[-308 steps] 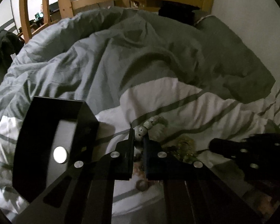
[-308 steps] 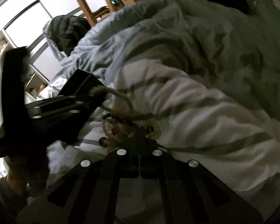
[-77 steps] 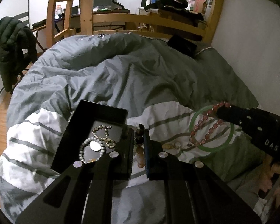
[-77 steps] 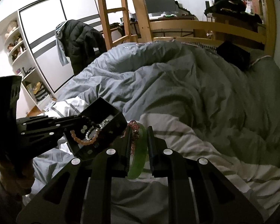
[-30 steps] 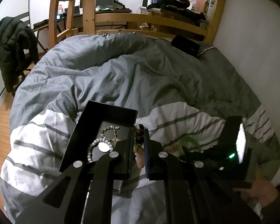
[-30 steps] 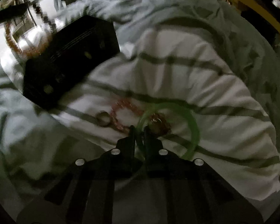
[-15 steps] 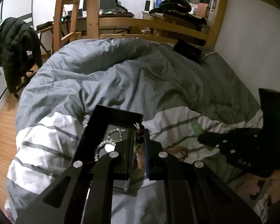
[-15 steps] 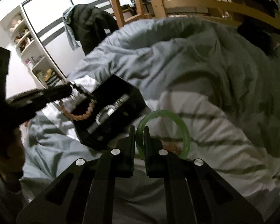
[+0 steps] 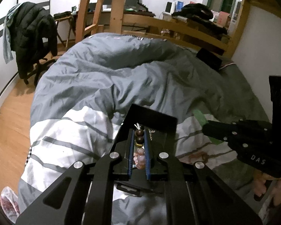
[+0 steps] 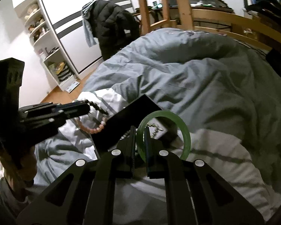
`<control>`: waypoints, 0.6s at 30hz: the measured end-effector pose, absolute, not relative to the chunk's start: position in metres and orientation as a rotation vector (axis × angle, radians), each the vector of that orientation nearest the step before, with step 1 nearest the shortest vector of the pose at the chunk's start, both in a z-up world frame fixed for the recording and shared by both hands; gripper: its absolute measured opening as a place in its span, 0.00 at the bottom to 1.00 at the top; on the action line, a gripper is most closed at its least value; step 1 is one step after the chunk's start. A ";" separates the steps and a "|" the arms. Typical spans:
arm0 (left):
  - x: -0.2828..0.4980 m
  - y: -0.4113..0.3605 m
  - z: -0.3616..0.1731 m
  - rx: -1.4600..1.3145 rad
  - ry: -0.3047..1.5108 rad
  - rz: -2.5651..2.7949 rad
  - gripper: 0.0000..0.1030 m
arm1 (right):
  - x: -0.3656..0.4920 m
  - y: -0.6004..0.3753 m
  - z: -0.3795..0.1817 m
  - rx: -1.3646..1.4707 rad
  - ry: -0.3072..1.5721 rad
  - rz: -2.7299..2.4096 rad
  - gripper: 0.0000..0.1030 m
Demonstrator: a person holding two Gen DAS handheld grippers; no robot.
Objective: Organize jewelry
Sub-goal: 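Pick up the green jade bangle with the right tool and place it in the box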
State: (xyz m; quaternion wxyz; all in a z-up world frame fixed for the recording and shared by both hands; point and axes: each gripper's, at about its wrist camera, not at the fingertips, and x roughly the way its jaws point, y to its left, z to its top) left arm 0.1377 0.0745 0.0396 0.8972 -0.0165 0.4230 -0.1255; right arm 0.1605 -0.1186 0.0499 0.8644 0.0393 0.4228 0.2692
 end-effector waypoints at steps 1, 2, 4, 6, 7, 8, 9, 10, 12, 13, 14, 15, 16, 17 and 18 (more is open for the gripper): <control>0.140 0.075 0.037 -0.032 0.887 -0.254 0.10 | 0.164 -0.114 0.047 0.081 0.893 0.575 0.09; 0.142 0.076 0.034 -0.035 0.894 -0.255 0.10 | 0.167 -0.108 0.043 0.080 0.900 0.587 0.09; 0.146 0.077 0.029 -0.035 0.908 -0.259 0.10 | 0.175 -0.097 0.035 0.073 0.915 0.607 0.09; 0.153 0.078 0.022 -0.030 0.928 -0.258 0.10 | 0.180 -0.089 0.028 0.067 0.929 0.619 0.09; 0.157 0.079 0.018 -0.032 0.941 -0.258 0.10 | 0.184 -0.084 0.023 0.063 0.939 0.629 0.09; 0.160 0.079 0.014 -0.034 0.953 -0.258 0.10 | 0.186 -0.081 0.019 0.059 0.946 0.632 0.09; 0.162 0.078 0.010 -0.035 0.965 -0.259 0.10 | 0.189 -0.077 0.014 0.057 0.954 0.639 0.09; 0.166 0.078 0.005 -0.034 0.979 -0.256 0.10 | 0.191 -0.074 0.010 0.056 0.959 0.645 0.09; 0.171 0.078 -0.003 -0.036 1.002 -0.247 0.10 | 0.193 -0.070 0.005 0.052 0.966 0.658 0.09; 0.173 0.078 -0.005 -0.036 1.008 -0.248 0.10 | 0.194 -0.067 0.002 0.052 0.967 0.665 0.09; 0.175 0.079 -0.007 -0.037 1.012 -0.248 0.10 | 0.194 -0.065 0.001 0.048 0.968 0.675 0.09; 0.176 0.079 -0.008 -0.037 1.015 -0.246 0.10 | 0.194 -0.062 -0.001 0.042 0.968 0.684 0.09; 0.177 0.080 -0.009 -0.038 1.018 -0.244 0.10 | 0.194 -0.059 -0.003 0.034 0.971 0.689 0.09; 0.178 0.081 -0.009 -0.040 1.018 -0.244 0.10 | 0.195 -0.057 -0.005 0.025 0.972 0.692 0.09; 0.180 0.081 -0.009 -0.043 1.018 -0.242 0.10 | 0.194 -0.054 -0.008 0.010 0.977 0.691 0.10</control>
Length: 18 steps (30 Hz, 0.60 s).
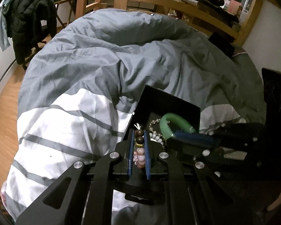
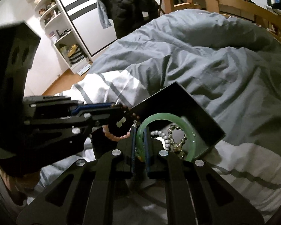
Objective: Organize jewelry
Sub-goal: 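Pick up the green jade bangle with the right tool and place it in the box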
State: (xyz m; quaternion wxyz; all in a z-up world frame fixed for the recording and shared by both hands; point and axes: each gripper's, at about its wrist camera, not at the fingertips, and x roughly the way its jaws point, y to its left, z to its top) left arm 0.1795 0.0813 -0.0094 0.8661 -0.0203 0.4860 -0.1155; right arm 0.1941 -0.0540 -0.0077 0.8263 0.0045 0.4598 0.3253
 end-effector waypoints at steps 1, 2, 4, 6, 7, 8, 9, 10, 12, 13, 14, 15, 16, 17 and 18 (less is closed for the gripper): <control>0.180 0.083 -0.009 -0.048 1.018 -0.243 0.10 | 0.193 -0.052 -0.011 -0.006 0.982 0.692 0.10; 0.181 0.083 -0.008 -0.052 1.013 -0.244 0.10 | 0.193 -0.050 -0.014 -0.016 0.986 0.691 0.11; 0.181 0.084 -0.007 -0.051 1.007 -0.239 0.10 | 0.191 -0.049 -0.016 -0.022 0.985 0.693 0.11; 0.180 0.084 -0.006 -0.054 1.006 -0.240 0.11 | 0.190 -0.050 -0.015 -0.021 0.981 0.684 0.12; 0.180 0.084 -0.006 -0.056 1.003 -0.242 0.12 | 0.190 -0.051 -0.013 -0.022 0.978 0.683 0.12; 0.180 0.084 -0.004 -0.058 0.998 -0.245 0.13 | 0.189 -0.053 -0.011 -0.023 0.975 0.678 0.13; 0.179 0.084 -0.003 -0.059 0.995 -0.244 0.20 | 0.189 -0.057 -0.008 -0.022 0.970 0.670 0.21; 0.178 0.085 -0.001 -0.063 0.985 -0.243 0.36 | 0.188 -0.060 -0.005 -0.021 0.965 0.665 0.37; 0.175 0.086 0.005 -0.073 0.951 -0.241 0.59 | 0.186 -0.073 0.005 -0.006 0.934 0.641 0.60; 0.173 0.087 0.009 -0.076 0.931 -0.243 0.64 | 0.183 -0.081 0.011 -0.002 0.916 0.625 0.61; 0.172 0.087 0.013 -0.080 0.920 -0.249 0.66 | 0.182 -0.087 0.014 -0.003 0.911 0.612 0.62; 0.170 0.086 0.016 -0.091 0.907 -0.261 0.73 | 0.180 -0.095 0.019 -0.003 0.903 0.595 0.64; 0.169 0.086 0.019 -0.098 0.894 -0.271 0.82 | 0.178 -0.102 0.023 -0.001 0.892 0.580 0.67; 0.167 0.084 0.022 -0.099 0.880 -0.275 0.85 | 0.173 -0.114 0.030 0.005 0.871 0.552 0.76; 0.165 0.082 0.024 -0.098 0.869 -0.281 0.86 | 0.169 -0.124 0.036 0.009 0.855 0.532 0.84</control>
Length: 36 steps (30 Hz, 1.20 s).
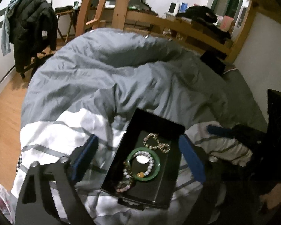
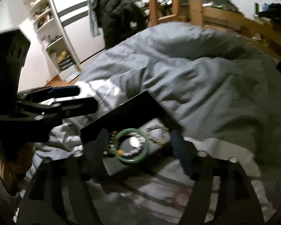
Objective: Organize jewelry
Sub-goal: 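Pick up the green jade bangle with the right tool and place it in the box, then grasp the pink beaded bracelet with the right tool while the left tool holds the box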
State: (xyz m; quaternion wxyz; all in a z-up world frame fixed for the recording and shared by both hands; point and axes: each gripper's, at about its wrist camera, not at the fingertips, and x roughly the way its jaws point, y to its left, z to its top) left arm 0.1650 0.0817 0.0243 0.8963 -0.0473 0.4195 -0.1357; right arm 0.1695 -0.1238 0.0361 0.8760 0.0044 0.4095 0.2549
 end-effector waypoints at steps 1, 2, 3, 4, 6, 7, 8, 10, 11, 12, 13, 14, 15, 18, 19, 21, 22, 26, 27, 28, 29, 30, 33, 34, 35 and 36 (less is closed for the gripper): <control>0.162 0.077 0.028 -0.095 0.861 -0.295 0.86 | 0.163 -0.136 0.044 0.012 0.834 0.508 0.86; 0.160 0.073 0.030 -0.089 0.855 -0.305 0.86 | 0.159 -0.146 0.051 0.013 0.825 0.488 0.86; 0.157 0.069 0.032 -0.080 0.845 -0.313 0.89 | 0.155 -0.154 0.056 0.015 0.820 0.472 0.89; 0.152 0.062 0.035 -0.071 0.829 -0.324 0.90 | 0.152 -0.160 0.061 0.017 0.813 0.462 0.90; 0.143 0.047 0.038 -0.056 0.813 -0.342 0.90 | 0.138 -0.176 0.072 0.014 0.796 0.443 0.92; 0.139 0.041 0.038 -0.048 0.810 -0.352 0.90 | 0.132 -0.181 0.076 0.008 0.788 0.440 0.92; 0.135 0.031 0.037 -0.034 0.812 -0.368 0.90 | 0.123 -0.188 0.081 -0.002 0.778 0.432 0.93; 0.126 0.012 0.032 0.008 0.824 -0.399 0.90 | 0.110 -0.196 0.085 -0.016 0.775 0.417 0.93; 0.122 0.004 0.030 0.025 0.828 -0.410 0.90 | 0.104 -0.200 0.086 -0.019 0.772 0.412 0.93; 0.118 -0.004 0.028 0.038 0.832 -0.425 0.90 | 0.097 -0.205 0.087 -0.017 0.771 0.410 0.93; 0.113 -0.014 0.024 0.049 0.839 -0.446 0.90 | 0.093 -0.209 0.086 -0.016 0.771 0.409 0.93; 0.111 -0.021 0.021 0.057 0.846 -0.460 0.90 | 0.087 -0.214 0.085 -0.013 0.772 0.405 0.93; 0.108 -0.032 0.016 0.071 0.854 -0.474 0.90 | 0.082 -0.219 0.082 -0.009 0.776 0.403 0.93; 0.103 -0.050 0.005 0.106 0.871 -0.492 0.90 | 0.075 -0.228 0.070 -0.002 0.802 0.408 0.93; 0.102 -0.057 -0.001 0.124 0.883 -0.494 0.90 | 0.073 -0.230 0.066 0.001 0.816 0.424 0.93; 0.100 -0.068 -0.012 0.166 0.902 -0.503 0.90 | 0.073 -0.234 0.052 -0.002 0.847 0.438 0.92; 0.100 -0.070 -0.016 0.181 0.907 -0.505 0.90 | 0.073 -0.235 0.043 -0.010 0.868 0.438 0.92; 0.102 -0.084 -0.034 0.240 0.935 -0.504 0.85 | 0.076 -0.241 0.018 0.004 0.915 0.431 0.88; 0.103 -0.086 -0.038 0.243 0.943 -0.506 0.82 | 0.079 -0.243 0.010 0.013 0.932 0.426 0.83; 0.105 -0.088 -0.041 0.245 0.951 -0.511 0.81 | 0.083 -0.247 0.003 0.023 0.951 0.414 0.81; 0.107 -0.091 -0.046 0.251 0.958 -0.515 0.81 | 0.086 -0.250 -0.004 0.039 0.964 0.402 0.80; 0.108 -0.094 -0.051 0.260 0.966 -0.520 0.80 | 0.088 -0.252 -0.008 0.056 0.974 0.400 0.78; 0.110 -0.105 -0.069 0.305 1.001 -0.537 0.71 | 0.104 -0.259 -0.022 0.116 1.012 0.394 0.69; 0.110 -0.110 -0.079 0.331 1.019 -0.536 0.65 | 0.109 -0.259 -0.024 0.125 1.014 0.400 0.69; 0.111 -0.113 -0.087 0.349 1.036 -0.535 0.62 | 0.117 -0.258 -0.029 0.137 1.027 0.410 0.66; 0.112 -0.114 -0.092 0.359 1.051 -0.533 0.55 | 0.123 -0.257 -0.032 0.138 1.038 0.419 0.62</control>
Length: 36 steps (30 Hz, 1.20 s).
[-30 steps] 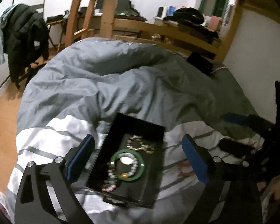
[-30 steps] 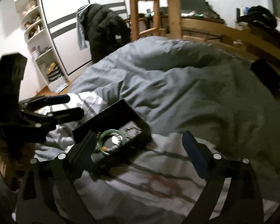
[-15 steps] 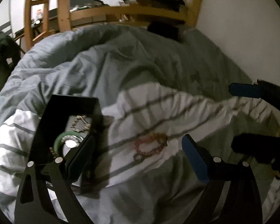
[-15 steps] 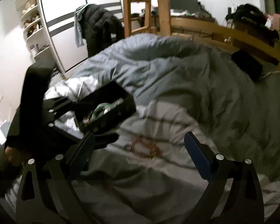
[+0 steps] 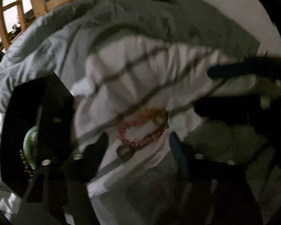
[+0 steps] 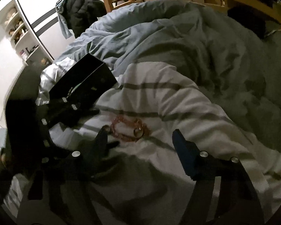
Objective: Organize jewelry
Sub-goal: 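Grasp the pink beaded bracelet with the right tool while the left tool holds the box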
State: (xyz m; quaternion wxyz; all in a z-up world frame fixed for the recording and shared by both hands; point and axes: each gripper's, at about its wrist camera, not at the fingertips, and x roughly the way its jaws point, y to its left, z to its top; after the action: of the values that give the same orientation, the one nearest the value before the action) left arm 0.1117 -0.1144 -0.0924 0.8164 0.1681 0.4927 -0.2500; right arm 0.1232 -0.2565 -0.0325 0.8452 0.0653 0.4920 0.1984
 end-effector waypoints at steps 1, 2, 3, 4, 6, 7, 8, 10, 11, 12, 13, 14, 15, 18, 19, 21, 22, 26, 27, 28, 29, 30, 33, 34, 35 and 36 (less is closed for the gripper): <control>0.114 -0.114 -0.102 0.366 1.080 -0.530 0.51 | 0.129 -0.254 -0.037 0.133 1.049 0.427 0.61; 0.115 -0.113 -0.105 0.364 1.094 -0.528 0.50 | 0.136 -0.250 -0.045 0.125 1.070 0.431 0.59; 0.117 -0.110 -0.109 0.356 1.108 -0.524 0.48 | 0.142 -0.246 -0.054 0.118 1.090 0.436 0.53; 0.120 -0.107 -0.112 0.339 1.122 -0.527 0.48 | 0.144 -0.244 -0.060 0.111 1.102 0.439 0.52; 0.122 -0.103 -0.113 0.307 1.132 -0.535 0.45 | 0.147 -0.238 -0.080 0.065 1.145 0.426 0.51; 0.123 -0.101 -0.113 0.296 1.133 -0.530 0.41 | 0.147 -0.236 -0.085 0.049 1.157 0.422 0.48; 0.122 -0.100 -0.112 0.293 1.131 -0.536 0.40 | 0.147 -0.233 -0.091 0.029 1.174 0.423 0.46; 0.119 -0.101 -0.111 0.309 1.128 -0.551 0.31 | 0.145 -0.229 -0.094 0.021 1.167 0.436 0.45; 0.117 -0.101 -0.111 0.319 1.125 -0.556 0.29 | 0.146 -0.227 -0.094 0.023 1.161 0.439 0.43; 0.116 -0.103 -0.110 0.328 1.123 -0.561 0.22 | 0.146 -0.225 -0.094 0.022 1.150 0.445 0.38; 0.115 -0.104 -0.109 0.332 1.122 -0.565 0.21 | 0.145 -0.221 -0.093 0.014 1.130 0.460 0.36; 0.114 -0.105 -0.109 0.333 1.122 -0.564 0.21 | 0.144 -0.219 -0.093 0.006 1.124 0.470 0.36; 0.114 -0.105 -0.108 0.328 1.122 -0.564 0.20 | 0.143 -0.216 -0.093 -0.005 1.126 0.473 0.36; 0.117 -0.102 -0.107 0.296 1.131 -0.569 0.18 | 0.143 -0.210 -0.096 -0.030 1.122 0.472 0.21; 0.118 -0.098 -0.105 0.293 1.127 -0.566 0.14 | 0.142 -0.209 -0.095 -0.036 1.117 0.470 0.19; 0.120 -0.094 -0.102 0.277 1.123 -0.564 0.10 | 0.142 -0.209 -0.092 -0.029 1.106 0.474 0.19; 0.122 -0.090 -0.098 0.259 1.118 -0.563 0.09 | 0.142 -0.210 -0.088 -0.015 1.093 0.476 0.19; 0.128 -0.076 -0.089 0.207 1.106 -0.551 0.08 | 0.142 -0.221 -0.073 0.077 1.035 0.500 0.19; 0.129 -0.073 -0.086 0.194 1.103 -0.554 0.08 | 0.142 -0.224 -0.069 0.097 1.016 0.500 0.19; 0.129 -0.071 -0.083 0.179 1.097 -0.556 0.08 | 0.142 -0.228 -0.065 0.126 1.000 0.501 0.19; 0.131 -0.067 -0.079 0.170 1.090 -0.556 0.08 | 0.142 -0.230 -0.063 0.137 0.993 0.502 0.19; 0.133 -0.063 -0.077 0.160 1.085 -0.559 0.08 | 0.142 -0.232 -0.061 0.142 0.984 0.494 0.19; 0.135 -0.066 -0.072 0.150 1.071 -0.559 0.08 | 0.143 -0.234 -0.059 0.149 0.970 0.480 0.19; 0.133 -0.065 -0.069 0.153 1.064 -0.558 0.08 | 0.144 -0.234 -0.058 0.151 0.968 0.480 0.19; 0.131 -0.065 -0.067 0.151 1.061 -0.558 0.08 | 0.142 -0.235 -0.056 0.151 0.964 0.480 0.19; 0.129 -0.066 -0.064 0.149 1.058 -0.557 0.08 | 0.141 -0.237 -0.054 0.151 0.959 0.477 0.19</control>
State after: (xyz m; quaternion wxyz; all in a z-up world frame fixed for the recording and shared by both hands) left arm 0.1286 -0.0659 -0.0642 0.8240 0.0702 0.4975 -0.2621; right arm 0.1407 -0.2368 -0.0542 0.8574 0.0720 0.4564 0.2269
